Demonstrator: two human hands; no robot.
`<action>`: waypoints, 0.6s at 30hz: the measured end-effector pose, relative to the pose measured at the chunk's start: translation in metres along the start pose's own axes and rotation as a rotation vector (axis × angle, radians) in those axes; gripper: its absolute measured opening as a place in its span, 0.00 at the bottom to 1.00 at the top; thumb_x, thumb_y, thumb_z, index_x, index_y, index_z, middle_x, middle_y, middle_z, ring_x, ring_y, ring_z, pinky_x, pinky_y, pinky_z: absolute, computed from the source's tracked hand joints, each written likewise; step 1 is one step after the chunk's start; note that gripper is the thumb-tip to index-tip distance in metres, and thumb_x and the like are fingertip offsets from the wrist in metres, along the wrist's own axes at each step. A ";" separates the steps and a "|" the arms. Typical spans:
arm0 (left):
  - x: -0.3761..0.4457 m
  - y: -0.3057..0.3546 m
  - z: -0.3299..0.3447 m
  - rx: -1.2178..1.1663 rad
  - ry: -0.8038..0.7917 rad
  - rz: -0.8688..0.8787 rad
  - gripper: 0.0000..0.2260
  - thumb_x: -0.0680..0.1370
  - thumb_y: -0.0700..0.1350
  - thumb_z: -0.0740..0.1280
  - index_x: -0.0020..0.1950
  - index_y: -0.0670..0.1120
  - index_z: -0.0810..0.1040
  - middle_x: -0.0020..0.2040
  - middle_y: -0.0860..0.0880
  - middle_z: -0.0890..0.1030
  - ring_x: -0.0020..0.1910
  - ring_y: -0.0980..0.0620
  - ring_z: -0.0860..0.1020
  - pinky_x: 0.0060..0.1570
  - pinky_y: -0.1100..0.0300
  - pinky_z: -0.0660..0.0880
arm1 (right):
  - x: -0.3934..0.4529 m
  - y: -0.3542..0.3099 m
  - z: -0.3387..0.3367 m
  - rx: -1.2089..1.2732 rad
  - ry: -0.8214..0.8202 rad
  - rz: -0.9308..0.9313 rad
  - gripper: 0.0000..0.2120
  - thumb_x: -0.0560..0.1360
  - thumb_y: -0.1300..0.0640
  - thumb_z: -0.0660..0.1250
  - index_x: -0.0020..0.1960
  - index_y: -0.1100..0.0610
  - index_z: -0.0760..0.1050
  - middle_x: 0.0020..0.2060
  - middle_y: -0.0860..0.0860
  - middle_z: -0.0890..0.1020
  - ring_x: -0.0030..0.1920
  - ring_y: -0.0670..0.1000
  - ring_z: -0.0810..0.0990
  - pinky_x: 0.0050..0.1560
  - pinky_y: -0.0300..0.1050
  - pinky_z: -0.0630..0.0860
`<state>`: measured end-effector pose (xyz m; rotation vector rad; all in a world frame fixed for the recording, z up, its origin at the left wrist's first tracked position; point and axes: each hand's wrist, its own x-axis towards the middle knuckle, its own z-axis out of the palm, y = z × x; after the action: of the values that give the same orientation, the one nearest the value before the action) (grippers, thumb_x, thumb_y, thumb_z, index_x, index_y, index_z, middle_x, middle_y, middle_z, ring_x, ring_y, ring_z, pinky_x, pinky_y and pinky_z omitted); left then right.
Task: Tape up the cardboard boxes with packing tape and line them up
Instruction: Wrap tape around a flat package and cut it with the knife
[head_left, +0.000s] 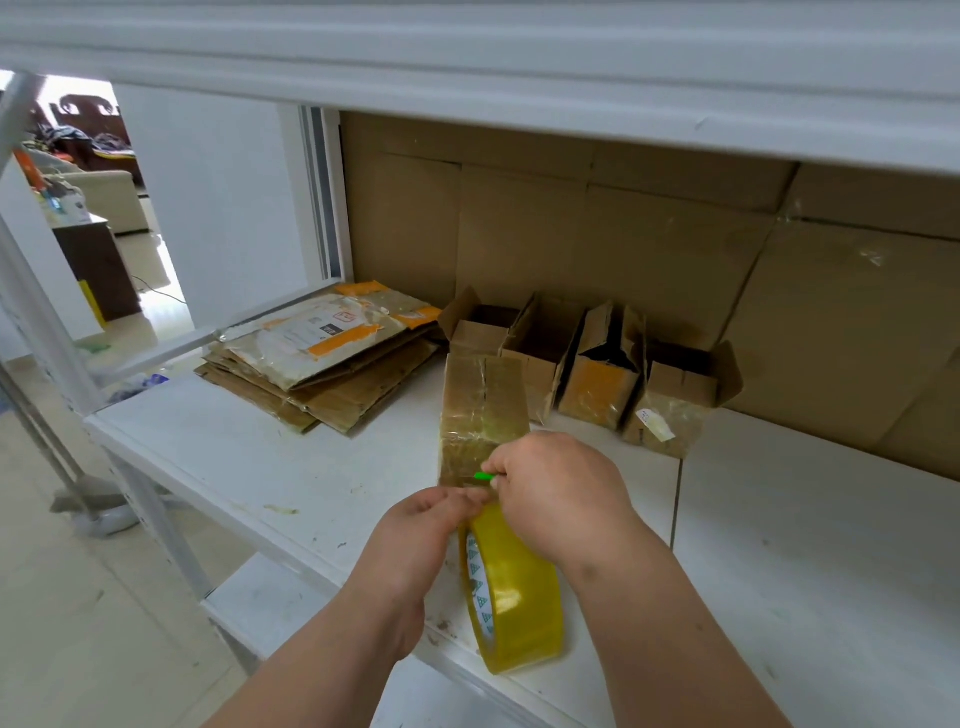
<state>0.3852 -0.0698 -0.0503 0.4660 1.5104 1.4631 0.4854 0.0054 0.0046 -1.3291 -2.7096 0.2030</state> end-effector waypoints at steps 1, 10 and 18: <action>0.001 -0.001 -0.001 0.005 -0.001 0.005 0.07 0.77 0.45 0.69 0.48 0.48 0.87 0.47 0.51 0.86 0.52 0.54 0.79 0.44 0.60 0.70 | 0.000 0.000 0.001 0.003 0.000 0.000 0.13 0.79 0.57 0.64 0.59 0.46 0.80 0.52 0.50 0.80 0.52 0.53 0.78 0.51 0.50 0.79; 0.014 -0.004 -0.006 0.045 0.016 0.026 0.06 0.75 0.44 0.70 0.46 0.47 0.86 0.48 0.50 0.86 0.57 0.51 0.78 0.56 0.54 0.70 | -0.003 0.023 0.001 -0.007 0.009 0.070 0.14 0.77 0.60 0.62 0.57 0.47 0.81 0.50 0.48 0.81 0.49 0.52 0.79 0.48 0.47 0.79; 0.021 -0.008 -0.005 0.013 -0.017 0.018 0.06 0.76 0.44 0.71 0.41 0.46 0.86 0.48 0.44 0.85 0.57 0.43 0.80 0.65 0.45 0.74 | -0.015 0.066 0.026 0.178 -0.033 0.227 0.14 0.80 0.54 0.60 0.61 0.44 0.79 0.54 0.46 0.82 0.50 0.50 0.80 0.49 0.43 0.77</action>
<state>0.3738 -0.0581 -0.0663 0.4995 1.5067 1.4612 0.5412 0.0321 -0.0331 -1.5872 -2.4917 0.4779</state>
